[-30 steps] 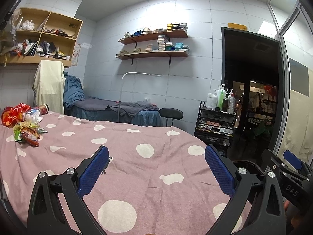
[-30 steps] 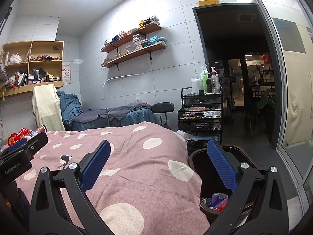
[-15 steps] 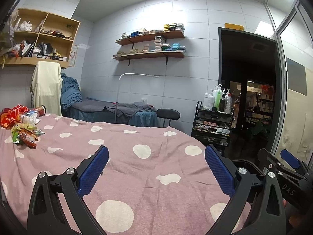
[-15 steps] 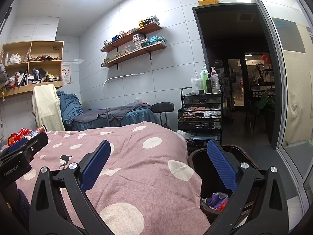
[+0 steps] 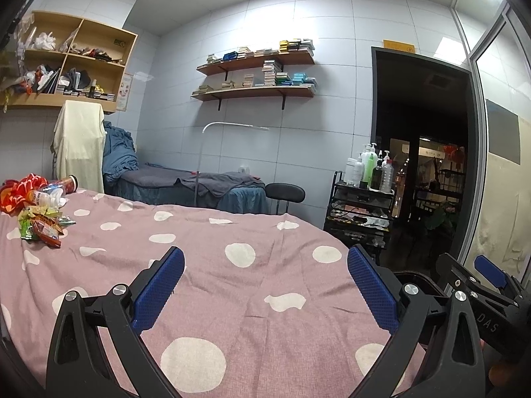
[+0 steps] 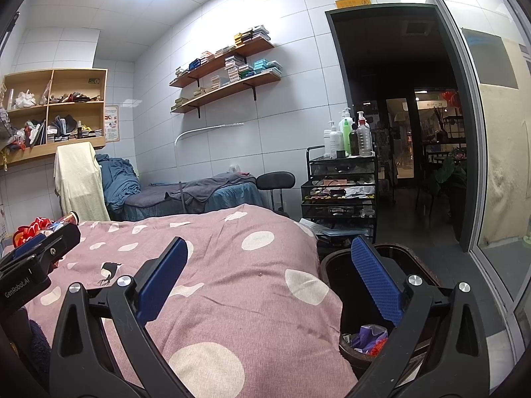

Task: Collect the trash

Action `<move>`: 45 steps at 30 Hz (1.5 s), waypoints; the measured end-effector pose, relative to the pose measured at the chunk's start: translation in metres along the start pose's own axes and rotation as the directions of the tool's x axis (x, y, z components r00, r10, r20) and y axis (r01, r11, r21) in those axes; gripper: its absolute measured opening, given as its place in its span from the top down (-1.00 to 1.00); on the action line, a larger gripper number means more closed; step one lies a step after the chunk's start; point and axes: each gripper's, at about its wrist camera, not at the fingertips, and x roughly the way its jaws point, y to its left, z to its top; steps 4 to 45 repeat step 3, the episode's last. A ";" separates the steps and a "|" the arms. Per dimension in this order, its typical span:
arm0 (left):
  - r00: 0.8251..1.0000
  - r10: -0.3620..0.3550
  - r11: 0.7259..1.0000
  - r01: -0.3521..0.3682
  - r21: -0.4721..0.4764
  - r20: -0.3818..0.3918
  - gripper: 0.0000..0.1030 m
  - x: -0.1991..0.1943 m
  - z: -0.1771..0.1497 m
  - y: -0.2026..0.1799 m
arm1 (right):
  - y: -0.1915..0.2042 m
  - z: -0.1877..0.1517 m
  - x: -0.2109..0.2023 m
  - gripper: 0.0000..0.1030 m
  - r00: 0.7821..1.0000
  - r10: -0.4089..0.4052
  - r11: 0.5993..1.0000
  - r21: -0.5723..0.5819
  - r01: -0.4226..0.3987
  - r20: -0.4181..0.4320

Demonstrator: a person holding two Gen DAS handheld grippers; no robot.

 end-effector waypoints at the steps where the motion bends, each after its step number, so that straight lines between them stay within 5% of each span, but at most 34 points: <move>1: 1.000 0.000 1.000 0.000 0.000 0.000 -0.90 0.000 0.000 0.000 | 0.000 0.000 0.000 -0.89 1.000 0.000 1.000 0.000 0.000 0.000; 45: 1.000 0.000 1.000 0.000 0.000 0.001 -0.90 0.000 0.000 0.000 | 0.000 -0.001 0.000 -0.89 1.000 0.000 1.000 0.001 0.000 -0.002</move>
